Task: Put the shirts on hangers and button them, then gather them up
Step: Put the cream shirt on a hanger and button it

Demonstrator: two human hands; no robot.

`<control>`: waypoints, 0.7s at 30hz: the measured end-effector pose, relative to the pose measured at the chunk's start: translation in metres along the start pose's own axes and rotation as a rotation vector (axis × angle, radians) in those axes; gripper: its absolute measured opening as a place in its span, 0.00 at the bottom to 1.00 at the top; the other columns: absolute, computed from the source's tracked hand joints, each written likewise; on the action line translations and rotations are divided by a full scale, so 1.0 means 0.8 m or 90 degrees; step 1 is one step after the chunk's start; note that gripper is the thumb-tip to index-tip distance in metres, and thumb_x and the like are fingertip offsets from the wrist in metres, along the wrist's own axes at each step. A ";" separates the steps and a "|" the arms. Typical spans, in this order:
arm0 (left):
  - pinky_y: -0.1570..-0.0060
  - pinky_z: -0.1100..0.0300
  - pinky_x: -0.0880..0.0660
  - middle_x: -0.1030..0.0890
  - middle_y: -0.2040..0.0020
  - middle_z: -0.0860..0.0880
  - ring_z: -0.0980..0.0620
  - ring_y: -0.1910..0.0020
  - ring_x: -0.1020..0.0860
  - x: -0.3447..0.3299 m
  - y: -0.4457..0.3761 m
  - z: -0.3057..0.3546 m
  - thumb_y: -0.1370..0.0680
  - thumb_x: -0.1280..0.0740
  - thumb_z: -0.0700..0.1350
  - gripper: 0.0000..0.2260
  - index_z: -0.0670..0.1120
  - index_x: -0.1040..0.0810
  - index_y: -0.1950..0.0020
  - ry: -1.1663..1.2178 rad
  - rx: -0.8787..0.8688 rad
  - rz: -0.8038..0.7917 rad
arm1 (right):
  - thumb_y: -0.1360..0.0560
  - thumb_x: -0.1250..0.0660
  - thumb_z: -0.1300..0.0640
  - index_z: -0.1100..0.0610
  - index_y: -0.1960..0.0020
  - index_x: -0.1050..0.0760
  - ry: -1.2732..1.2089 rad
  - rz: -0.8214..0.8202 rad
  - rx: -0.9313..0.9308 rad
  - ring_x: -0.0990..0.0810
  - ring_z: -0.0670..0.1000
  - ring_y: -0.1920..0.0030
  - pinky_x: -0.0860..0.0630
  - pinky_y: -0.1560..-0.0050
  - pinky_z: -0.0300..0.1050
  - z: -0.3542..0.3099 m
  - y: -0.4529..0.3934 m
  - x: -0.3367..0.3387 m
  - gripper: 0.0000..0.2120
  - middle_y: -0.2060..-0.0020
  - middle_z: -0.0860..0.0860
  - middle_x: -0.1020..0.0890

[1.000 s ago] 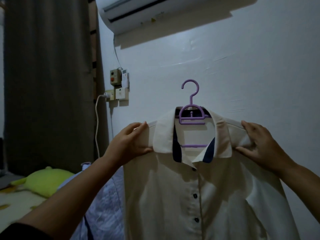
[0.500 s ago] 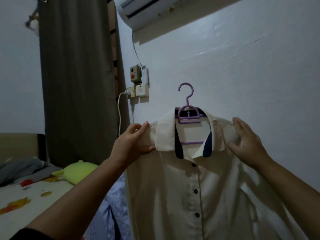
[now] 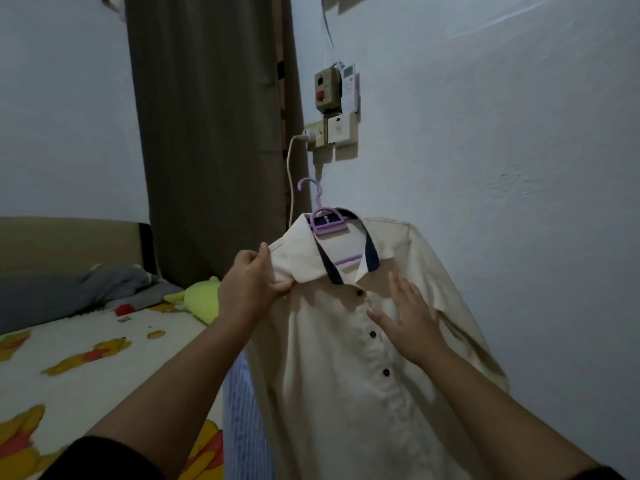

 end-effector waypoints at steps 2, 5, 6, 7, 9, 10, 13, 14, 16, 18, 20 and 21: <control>0.52 0.55 0.24 0.29 0.39 0.46 0.48 0.46 0.25 -0.024 -0.010 -0.032 0.29 0.29 0.60 0.38 0.48 0.39 0.24 -0.019 0.055 -0.009 | 0.24 0.45 0.35 0.45 0.23 0.59 -0.003 -0.025 -0.005 0.56 0.47 0.24 0.54 0.26 0.59 -0.011 -0.017 -0.038 0.37 0.23 0.44 0.55; 0.55 0.54 0.23 0.26 0.43 0.45 0.48 0.49 0.25 -0.071 -0.016 -0.086 0.28 0.32 0.62 0.35 0.45 0.35 0.28 -0.075 0.140 -0.024 | 0.23 0.46 0.37 0.46 0.23 0.57 0.012 -0.054 -0.014 0.55 0.48 0.24 0.53 0.26 0.57 -0.025 -0.038 -0.091 0.35 0.23 0.46 0.53; 0.55 0.54 0.24 0.24 0.45 0.45 0.47 0.50 0.25 -0.087 -0.014 -0.104 0.28 0.33 0.63 0.32 0.44 0.32 0.31 -0.097 0.181 -0.030 | 0.23 0.46 0.37 0.47 0.23 0.57 0.017 -0.065 -0.017 0.54 0.48 0.24 0.53 0.26 0.57 -0.029 -0.043 -0.108 0.35 0.23 0.46 0.53; 0.54 0.54 0.25 0.23 0.47 0.44 0.46 0.51 0.25 -0.100 -0.011 -0.119 0.27 0.35 0.64 0.29 0.44 0.28 0.36 -0.117 0.226 -0.038 | 0.22 0.47 0.37 0.47 0.23 0.57 0.023 -0.075 -0.021 0.54 0.49 0.24 0.52 0.26 0.57 -0.032 -0.048 -0.123 0.34 0.23 0.47 0.53; 0.48 0.51 0.30 0.22 0.47 0.44 0.44 0.48 0.25 -0.120 -0.007 -0.136 0.25 0.39 0.64 0.25 0.44 0.26 0.43 -0.156 0.291 -0.079 | 0.22 0.47 0.38 0.48 0.23 0.57 0.030 -0.098 -0.027 0.53 0.50 0.24 0.51 0.26 0.57 -0.035 -0.052 -0.150 0.34 0.23 0.47 0.52; 0.45 0.50 0.32 0.22 0.46 0.44 0.44 0.45 0.25 -0.127 -0.009 -0.137 0.23 0.40 0.63 0.23 0.44 0.25 0.43 -0.171 0.286 -0.084 | 0.22 0.48 0.38 0.48 0.23 0.57 0.027 -0.109 -0.028 0.53 0.50 0.24 0.51 0.26 0.58 -0.036 -0.052 -0.161 0.34 0.23 0.47 0.52; 0.39 0.49 0.36 0.24 0.37 0.46 0.46 0.37 0.29 -0.132 -0.018 -0.125 0.22 0.42 0.61 0.24 0.45 0.26 0.37 -0.180 0.174 -0.035 | 0.22 0.48 0.37 0.47 0.23 0.57 0.017 -0.122 -0.024 0.52 0.49 0.24 0.51 0.26 0.57 -0.036 -0.052 -0.185 0.34 0.23 0.47 0.52; 0.36 0.49 0.37 0.26 0.33 0.47 0.47 0.34 0.30 -0.131 -0.017 -0.121 0.22 0.42 0.62 0.25 0.45 0.27 0.33 -0.166 0.145 -0.035 | 0.22 0.48 0.37 0.48 0.23 0.56 0.018 -0.117 -0.022 0.52 0.49 0.24 0.51 0.26 0.57 -0.037 -0.052 -0.188 0.34 0.23 0.47 0.51; 0.33 0.51 0.40 0.30 0.28 0.48 0.49 0.29 0.34 -0.132 -0.011 -0.117 0.21 0.42 0.62 0.27 0.46 0.31 0.28 -0.138 0.105 -0.057 | 0.22 0.48 0.37 0.48 0.23 0.55 0.028 -0.106 -0.013 0.51 0.50 0.24 0.49 0.26 0.57 -0.040 -0.053 -0.189 0.34 0.23 0.47 0.50; 0.32 0.51 0.41 0.32 0.27 0.49 0.50 0.28 0.36 -0.134 -0.001 -0.113 0.22 0.42 0.63 0.28 0.48 0.33 0.27 -0.133 0.075 -0.078 | 0.22 0.47 0.37 0.48 0.23 0.55 0.036 -0.098 -0.007 0.51 0.49 0.24 0.49 0.26 0.58 -0.044 -0.052 -0.184 0.33 0.23 0.47 0.49; 0.31 0.51 0.41 0.32 0.27 0.50 0.51 0.28 0.36 -0.134 0.010 -0.109 0.23 0.41 0.63 0.29 0.49 0.33 0.26 -0.124 0.057 -0.098 | 0.22 0.47 0.38 0.48 0.23 0.54 0.038 -0.096 -0.005 0.51 0.49 0.24 0.49 0.26 0.57 -0.046 -0.047 -0.176 0.33 0.23 0.47 0.49; 0.31 0.51 0.41 0.31 0.27 0.51 0.51 0.28 0.35 -0.134 0.016 -0.106 0.23 0.40 0.63 0.29 0.50 0.33 0.26 -0.112 0.051 -0.107 | 0.22 0.47 0.38 0.49 0.23 0.53 0.039 -0.094 -0.005 0.51 0.49 0.24 0.49 0.27 0.57 -0.048 -0.043 -0.170 0.32 0.23 0.47 0.49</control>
Point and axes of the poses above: each hand's wrist, its own y-axis away from the middle knuckle, its own x-axis out of the back of the hand, z = x × y, the point moved 5 cm from there along -y, towards the middle knuckle
